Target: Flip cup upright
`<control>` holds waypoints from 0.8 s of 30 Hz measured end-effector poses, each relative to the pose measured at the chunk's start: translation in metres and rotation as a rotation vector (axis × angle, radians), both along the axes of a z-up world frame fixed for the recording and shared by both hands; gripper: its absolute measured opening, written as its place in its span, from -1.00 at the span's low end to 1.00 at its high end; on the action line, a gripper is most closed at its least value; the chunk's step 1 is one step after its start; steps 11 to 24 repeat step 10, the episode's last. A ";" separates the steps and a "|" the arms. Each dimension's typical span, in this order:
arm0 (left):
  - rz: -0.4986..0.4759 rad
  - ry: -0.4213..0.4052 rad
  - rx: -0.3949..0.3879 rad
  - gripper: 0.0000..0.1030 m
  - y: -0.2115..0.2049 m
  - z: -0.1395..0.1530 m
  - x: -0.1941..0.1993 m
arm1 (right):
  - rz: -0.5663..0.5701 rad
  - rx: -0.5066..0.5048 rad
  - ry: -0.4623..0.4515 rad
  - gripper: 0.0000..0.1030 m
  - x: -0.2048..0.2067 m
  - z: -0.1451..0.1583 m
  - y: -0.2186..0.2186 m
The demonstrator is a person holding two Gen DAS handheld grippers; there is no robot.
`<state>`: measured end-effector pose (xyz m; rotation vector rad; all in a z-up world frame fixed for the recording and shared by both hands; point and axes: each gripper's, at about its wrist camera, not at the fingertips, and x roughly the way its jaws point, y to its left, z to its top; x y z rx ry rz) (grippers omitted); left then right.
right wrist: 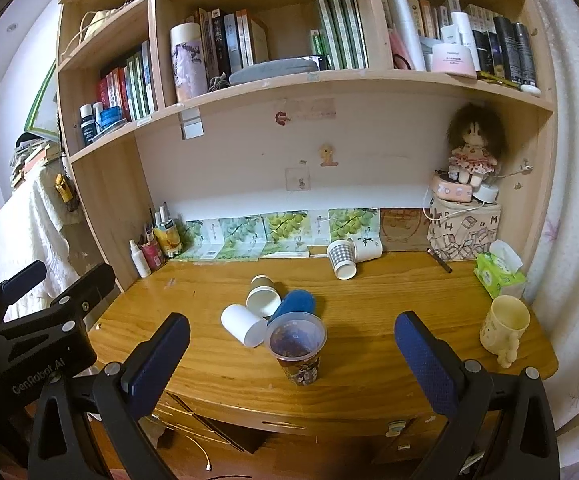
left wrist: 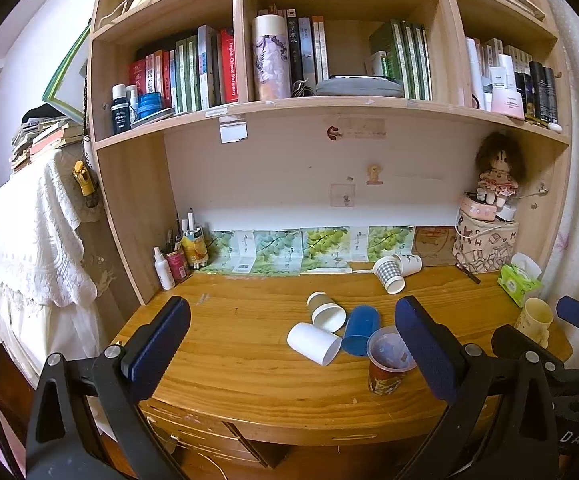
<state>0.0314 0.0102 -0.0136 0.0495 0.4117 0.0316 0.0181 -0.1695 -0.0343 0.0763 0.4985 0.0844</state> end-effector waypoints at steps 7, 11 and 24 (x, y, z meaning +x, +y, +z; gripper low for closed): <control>0.007 0.005 -0.005 0.99 0.002 -0.002 0.002 | 0.010 -0.003 0.017 0.99 0.006 -0.002 0.003; 0.008 0.008 -0.006 0.99 0.003 -0.003 0.002 | 0.008 -0.006 0.031 0.99 0.009 -0.004 0.004; 0.008 0.008 -0.006 0.99 0.003 -0.003 0.002 | 0.008 -0.006 0.031 0.99 0.009 -0.004 0.004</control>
